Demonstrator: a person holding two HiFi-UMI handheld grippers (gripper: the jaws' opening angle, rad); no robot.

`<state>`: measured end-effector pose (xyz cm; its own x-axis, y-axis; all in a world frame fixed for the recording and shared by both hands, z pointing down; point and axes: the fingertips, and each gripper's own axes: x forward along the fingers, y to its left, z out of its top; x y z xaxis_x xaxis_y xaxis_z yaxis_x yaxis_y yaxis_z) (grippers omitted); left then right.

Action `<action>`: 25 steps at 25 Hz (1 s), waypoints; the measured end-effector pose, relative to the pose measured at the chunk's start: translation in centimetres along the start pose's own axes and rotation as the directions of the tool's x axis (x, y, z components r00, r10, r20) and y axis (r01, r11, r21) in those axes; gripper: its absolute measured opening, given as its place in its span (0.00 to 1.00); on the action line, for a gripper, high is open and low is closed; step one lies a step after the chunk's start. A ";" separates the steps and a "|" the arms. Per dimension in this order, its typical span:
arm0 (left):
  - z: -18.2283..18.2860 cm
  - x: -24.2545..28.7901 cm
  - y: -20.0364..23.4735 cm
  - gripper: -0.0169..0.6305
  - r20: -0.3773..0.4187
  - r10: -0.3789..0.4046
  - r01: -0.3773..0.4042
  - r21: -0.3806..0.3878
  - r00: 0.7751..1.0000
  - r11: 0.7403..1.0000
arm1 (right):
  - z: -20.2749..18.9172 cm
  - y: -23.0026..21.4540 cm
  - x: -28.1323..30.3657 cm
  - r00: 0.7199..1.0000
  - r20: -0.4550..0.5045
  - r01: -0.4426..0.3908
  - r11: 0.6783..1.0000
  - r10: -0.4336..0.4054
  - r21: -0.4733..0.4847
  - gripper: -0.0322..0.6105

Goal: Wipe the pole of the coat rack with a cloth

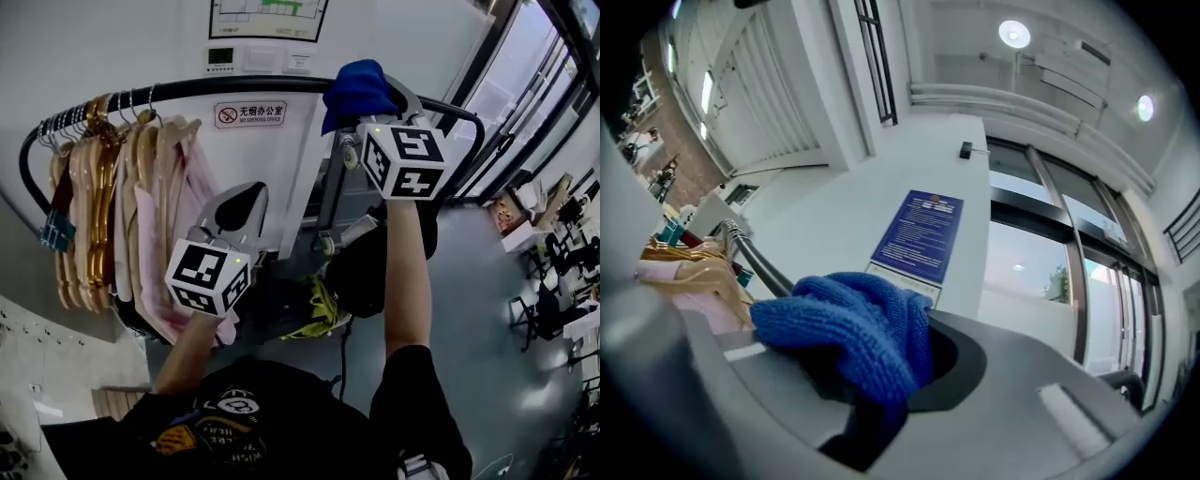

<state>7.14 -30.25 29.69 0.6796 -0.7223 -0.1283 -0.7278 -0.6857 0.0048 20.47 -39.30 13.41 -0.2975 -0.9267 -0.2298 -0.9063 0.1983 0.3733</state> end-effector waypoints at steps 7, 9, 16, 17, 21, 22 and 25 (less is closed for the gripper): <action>0.3 2.3 -3.1 0.02 0.007 -0.087 0.087 -0.014 0.996 0.996 | -4.7 -15.1 -2.9 0.967 -0.120 0.231 0.971 -0.223 0.056 0.13; 0.1 2.5 -3.4 0.02 0.006 -0.099 0.099 -0.019 0.995 0.995 | -5.5 -17.5 -3.3 0.959 -0.135 0.264 0.960 -0.250 0.097 0.13; -0.6 2.7 -4.1 0.02 -0.009 -0.118 0.118 -0.030 0.993 0.993 | -4.4 -14.1 -3.0 0.960 -0.118 0.267 0.957 -0.254 0.111 0.12; -0.7 2.6 -3.8 0.02 -0.009 -0.112 0.112 -0.032 0.994 0.993 | -3.9 -12.5 -2.8 0.968 -0.106 0.238 0.963 -0.226 0.125 0.12; -0.9 1.5 -2.7 0.02 -0.012 -0.072 0.072 -0.048 0.997 0.996 | -1.2 -4.0 -1.7 0.991 -0.036 0.129 0.986 -0.126 0.109 0.12; -1.0 1.0 -2.4 0.02 -0.015 -0.063 0.062 -0.050 0.998 0.997 | -0.4 -1.6 -1.4 0.995 -0.016 0.095 0.991 -0.094 0.097 0.12; -1.3 -0.6 -1.1 0.02 -0.027 -0.022 0.021 -0.047 0.999 0.999 | 1.7 5.5 0.1 1.000 0.021 -0.014 0.998 0.013 0.065 0.12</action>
<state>7.64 -29.14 31.06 0.6978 -0.7091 -0.1017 -0.7085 -0.7041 0.0484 14.87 -37.78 13.89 -0.3154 -0.9171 -0.2438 -0.9194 0.2317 0.3177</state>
